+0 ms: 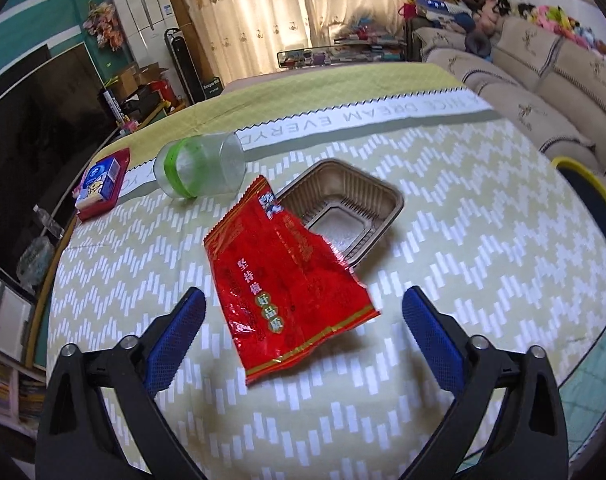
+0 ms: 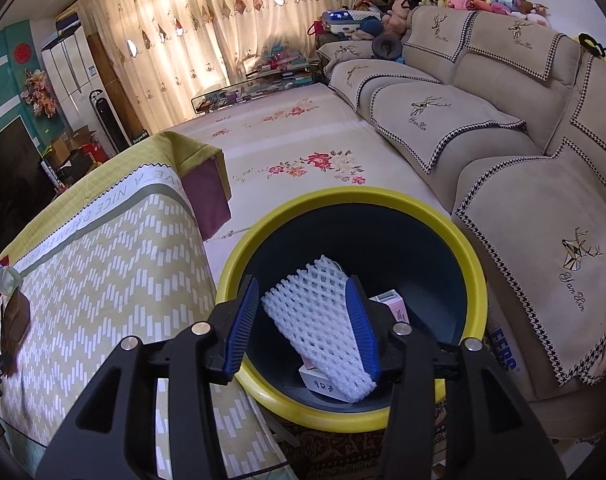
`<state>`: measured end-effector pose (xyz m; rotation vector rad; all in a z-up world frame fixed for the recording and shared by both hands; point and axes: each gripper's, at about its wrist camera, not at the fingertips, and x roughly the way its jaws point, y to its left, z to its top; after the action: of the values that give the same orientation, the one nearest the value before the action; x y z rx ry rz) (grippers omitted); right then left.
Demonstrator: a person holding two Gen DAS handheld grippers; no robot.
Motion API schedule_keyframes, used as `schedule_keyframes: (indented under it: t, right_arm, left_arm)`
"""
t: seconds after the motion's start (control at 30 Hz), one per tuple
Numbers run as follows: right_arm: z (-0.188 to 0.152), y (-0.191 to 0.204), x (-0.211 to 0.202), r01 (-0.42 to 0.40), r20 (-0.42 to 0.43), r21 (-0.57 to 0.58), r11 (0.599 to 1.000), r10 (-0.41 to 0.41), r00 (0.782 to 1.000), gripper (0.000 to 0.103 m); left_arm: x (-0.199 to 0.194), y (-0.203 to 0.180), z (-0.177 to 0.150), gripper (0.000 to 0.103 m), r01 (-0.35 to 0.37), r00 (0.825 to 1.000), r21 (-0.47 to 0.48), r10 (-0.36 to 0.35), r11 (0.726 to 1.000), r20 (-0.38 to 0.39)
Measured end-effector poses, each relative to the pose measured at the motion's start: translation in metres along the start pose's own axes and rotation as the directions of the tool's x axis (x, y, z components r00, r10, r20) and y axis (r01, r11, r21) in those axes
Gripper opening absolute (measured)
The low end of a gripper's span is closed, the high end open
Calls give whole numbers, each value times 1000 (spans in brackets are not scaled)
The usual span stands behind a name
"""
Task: Collect trash
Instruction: 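Grasp the red snack wrapper with the left gripper, then carry the red wrapper over the bin and open the left gripper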
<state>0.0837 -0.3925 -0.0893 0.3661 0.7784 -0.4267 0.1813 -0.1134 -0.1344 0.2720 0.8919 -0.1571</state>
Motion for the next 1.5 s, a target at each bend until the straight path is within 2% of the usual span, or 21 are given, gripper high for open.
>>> schedule_keyframes:
  t: [0.07, 0.17, 0.2, 0.37, 0.53, 0.77, 0.97, 1.07, 1.13, 1.27, 1.5]
  right_arm:
    - [0, 0, 0, -2, -1, 0, 1000, 2, 1000, 44]
    - [-1, 0, 0, -8, -4, 0, 1000, 8, 1000, 44]
    - [-2, 1, 1, -9, -4, -1, 1000, 9, 1000, 44]
    - [-4, 4, -3, -24, -1, -5, 1000, 24, 1000, 44]
    - [-5, 5, -9, -41, 4, -5, 999, 41, 999, 44]
    - [-8, 4, -17, -54, 10, -3, 999, 54, 999, 44]
    - [-8, 1, -26, -57, 23, -2, 998, 57, 998, 44]
    - [-9, -6, -34, -41, 39, 4, 999, 41, 998, 46]
    - [-9, -14, -41, -21, 56, 15, 1000, 21, 998, 49]
    - [-11, -39, -53, 29, 81, 50, 998, -33, 996, 50]
    - [-18, -83, -59, 82, 82, 122, 989, -92, 992, 52]
  left_arm:
    - [5, 3, -2, 77, -7, 1000, 2, 7, 1000, -17]
    - [10, 13, -5, 58, 18, 999, -34, -19, 999, -44]
    - [10, 17, -6, 56, 29, 999, -48, -31, 998, -42]
    - [2, 30, -12, 20, 32, 999, -79, -34, 996, -29]
    - [-19, 39, -16, 9, 51, 999, -101, -50, 994, 8]
    - [-61, 36, -16, 8, 88, 993, -88, -80, 992, 87]
    - [-93, 12, -1, 8, 179, 973, -32, -172, 983, 154]
    - [-105, -11, 12, 8, 230, 956, 22, -230, 973, 180]
    - [-111, -30, 22, 8, 272, 941, 62, -279, 960, 192]
    - [-110, -71, 42, 8, 345, 913, 132, -364, 929, 184]
    - [-96, -168, 80, 8, 477, 851, 244, -513, 844, 111]
